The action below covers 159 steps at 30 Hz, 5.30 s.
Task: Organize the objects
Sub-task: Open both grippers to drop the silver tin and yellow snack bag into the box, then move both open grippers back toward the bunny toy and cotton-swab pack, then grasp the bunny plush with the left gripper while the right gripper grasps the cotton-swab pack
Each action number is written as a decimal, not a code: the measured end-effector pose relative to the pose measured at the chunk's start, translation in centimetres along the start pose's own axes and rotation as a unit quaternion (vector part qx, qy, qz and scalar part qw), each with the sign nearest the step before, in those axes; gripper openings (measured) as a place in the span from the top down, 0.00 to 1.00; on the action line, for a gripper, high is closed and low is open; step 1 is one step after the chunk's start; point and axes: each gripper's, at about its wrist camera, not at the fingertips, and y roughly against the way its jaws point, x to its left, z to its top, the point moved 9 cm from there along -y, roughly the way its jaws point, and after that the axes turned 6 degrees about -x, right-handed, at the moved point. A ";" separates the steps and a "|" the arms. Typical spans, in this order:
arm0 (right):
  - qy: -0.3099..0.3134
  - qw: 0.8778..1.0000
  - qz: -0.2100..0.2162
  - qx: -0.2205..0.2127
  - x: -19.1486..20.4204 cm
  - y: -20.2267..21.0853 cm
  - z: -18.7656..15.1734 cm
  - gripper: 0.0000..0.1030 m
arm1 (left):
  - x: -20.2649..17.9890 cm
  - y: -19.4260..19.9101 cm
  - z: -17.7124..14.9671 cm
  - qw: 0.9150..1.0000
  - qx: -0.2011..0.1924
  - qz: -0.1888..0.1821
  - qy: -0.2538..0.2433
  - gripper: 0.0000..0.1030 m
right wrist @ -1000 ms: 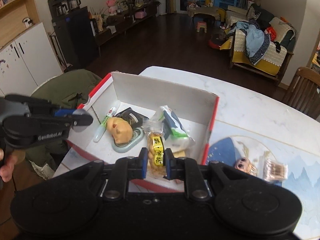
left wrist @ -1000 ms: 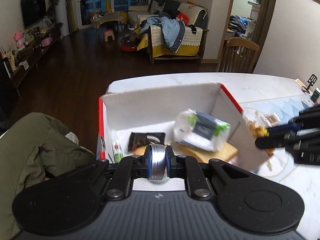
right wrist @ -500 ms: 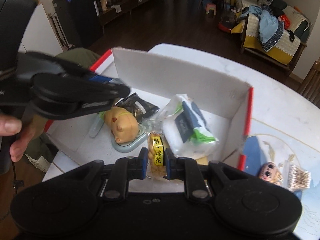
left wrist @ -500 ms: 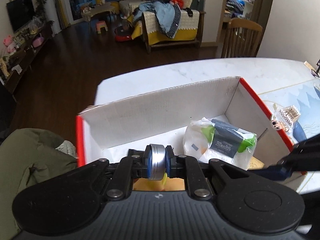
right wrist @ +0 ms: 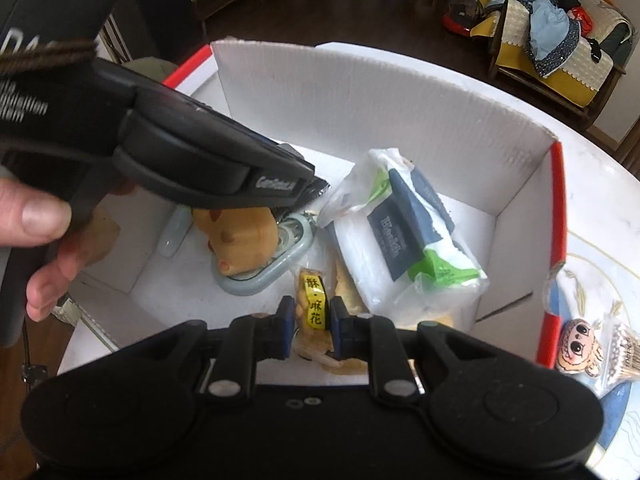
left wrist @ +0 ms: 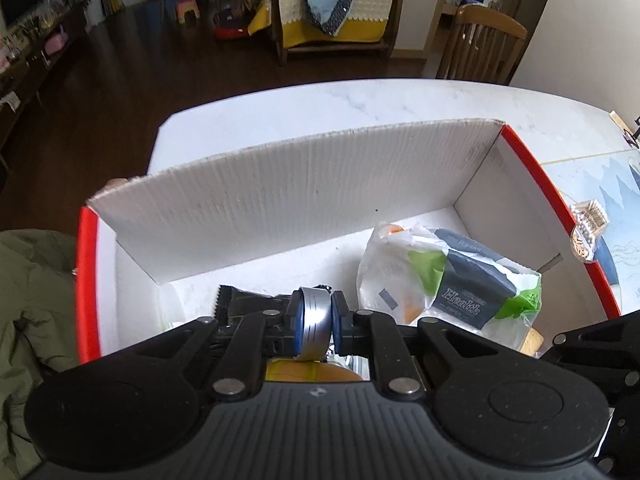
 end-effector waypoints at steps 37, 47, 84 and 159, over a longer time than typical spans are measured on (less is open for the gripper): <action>-0.017 0.995 0.025 -0.096 -2.5 9.7 0.2 0.39 | -0.9 6.6 -0.5 0.998 -0.051 0.011 0.025 0.82; -0.006 0.990 0.044 -0.130 -3.4 13.7 -1.5 0.25 | -2.8 9.8 -1.8 0.997 -0.069 0.015 0.028 0.82; -0.005 0.988 0.006 -0.153 -22.8 21.4 -13.8 0.00 | -21.4 11.0 -5.2 0.994 -0.100 0.002 0.043 0.12; -0.188 0.980 -0.060 -0.003 -34.4 5.2 -10.2 0.34 | -27.9 -8.8 0.2 0.998 -0.041 0.049 0.021 0.49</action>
